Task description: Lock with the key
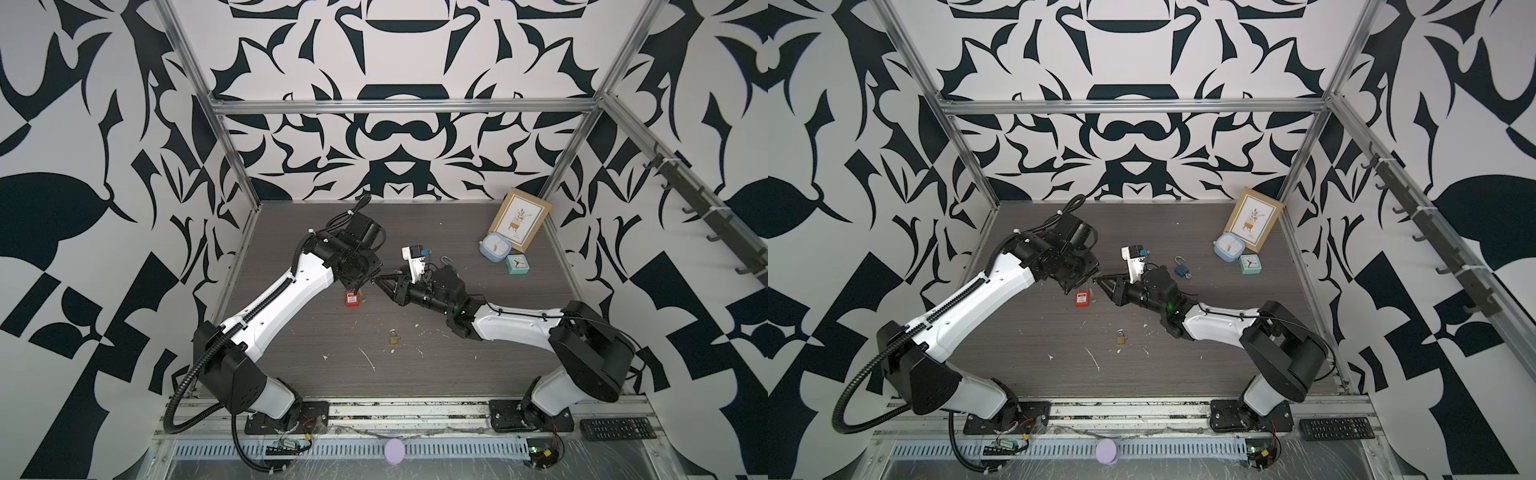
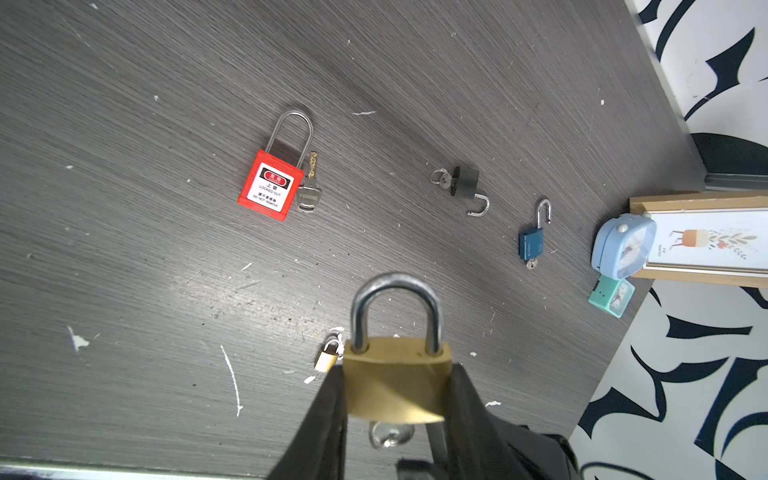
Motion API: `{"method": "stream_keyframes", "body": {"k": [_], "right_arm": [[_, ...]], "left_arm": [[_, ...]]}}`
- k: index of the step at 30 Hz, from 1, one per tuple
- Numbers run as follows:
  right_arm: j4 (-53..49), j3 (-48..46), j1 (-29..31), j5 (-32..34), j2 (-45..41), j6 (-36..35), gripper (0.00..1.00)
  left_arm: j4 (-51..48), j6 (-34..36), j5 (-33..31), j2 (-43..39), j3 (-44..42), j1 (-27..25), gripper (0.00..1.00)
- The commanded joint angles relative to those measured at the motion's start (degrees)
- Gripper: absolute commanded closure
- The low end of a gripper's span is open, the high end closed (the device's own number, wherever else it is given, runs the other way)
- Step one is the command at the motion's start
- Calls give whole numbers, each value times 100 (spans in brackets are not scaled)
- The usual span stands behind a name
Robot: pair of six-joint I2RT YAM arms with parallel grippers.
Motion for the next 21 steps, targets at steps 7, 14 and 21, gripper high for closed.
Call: {"method": "stream_keyframes", "body": {"k": [7, 14, 21], "right_arm": [[77, 419, 66, -146, 60, -13, 74], [46, 534, 107, -190, 147, -10, 79], [-80, 645, 162, -247, 178, -150, 81]], "left_arm": [[-84, -56, -55, 71, 78, -12, 100], [-22, -38, -90, 68, 17, -13, 100], [-13, -27, -99, 104, -26, -12, 100]]}}
